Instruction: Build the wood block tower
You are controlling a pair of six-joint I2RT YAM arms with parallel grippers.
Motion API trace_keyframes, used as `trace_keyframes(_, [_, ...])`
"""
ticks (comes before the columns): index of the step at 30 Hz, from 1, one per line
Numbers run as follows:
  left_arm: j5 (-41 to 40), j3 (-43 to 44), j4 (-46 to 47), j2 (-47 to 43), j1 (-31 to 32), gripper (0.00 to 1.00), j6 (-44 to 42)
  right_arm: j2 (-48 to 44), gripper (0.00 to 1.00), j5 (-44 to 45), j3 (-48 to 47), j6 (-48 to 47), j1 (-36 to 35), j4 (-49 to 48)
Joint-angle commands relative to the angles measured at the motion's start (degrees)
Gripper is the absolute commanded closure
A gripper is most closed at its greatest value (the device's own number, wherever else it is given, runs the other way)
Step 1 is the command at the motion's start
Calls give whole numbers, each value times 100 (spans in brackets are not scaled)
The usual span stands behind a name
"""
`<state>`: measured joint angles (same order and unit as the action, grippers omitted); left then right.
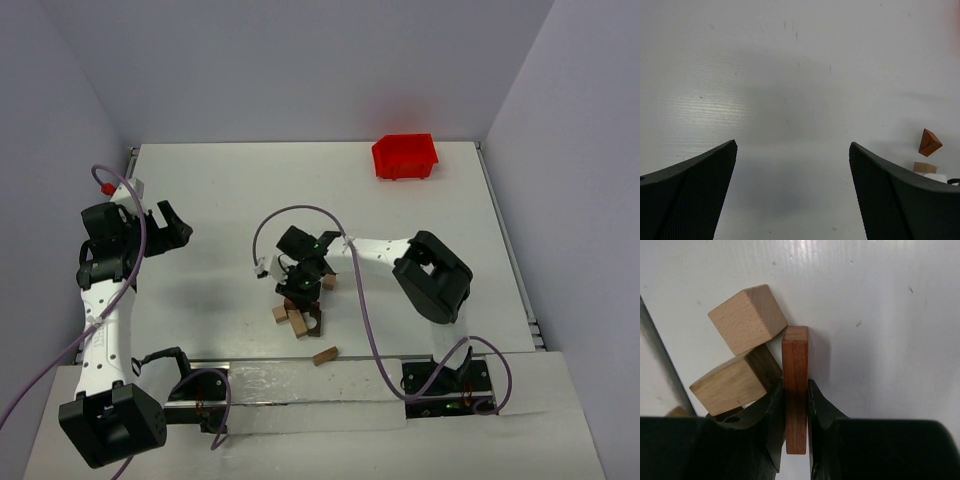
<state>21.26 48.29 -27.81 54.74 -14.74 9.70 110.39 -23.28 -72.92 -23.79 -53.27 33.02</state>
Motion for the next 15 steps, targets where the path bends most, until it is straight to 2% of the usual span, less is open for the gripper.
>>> trace_keyframes(1, [116,-22,321,-52,-38,1,-8,-369,100,-460,-140,1355,358,-219])
trace_keyframes(4, [124,-10,347,-10,-46,1,5,-360,100,-1113,-342,2728,997,-680])
trace_keyframes(7, [139,7,364,38,-44,1,16,-270,100,-1610,-275,3648,1433,-1191])
trace_keyframes(10, [112,44,343,93,-44,1,25,-157,100,-1881,-13,4550,1593,-1888])
trace_keyframes(15, [5,189,227,117,-43,1,-51,107,100,-1759,506,6012,1646,-3173])
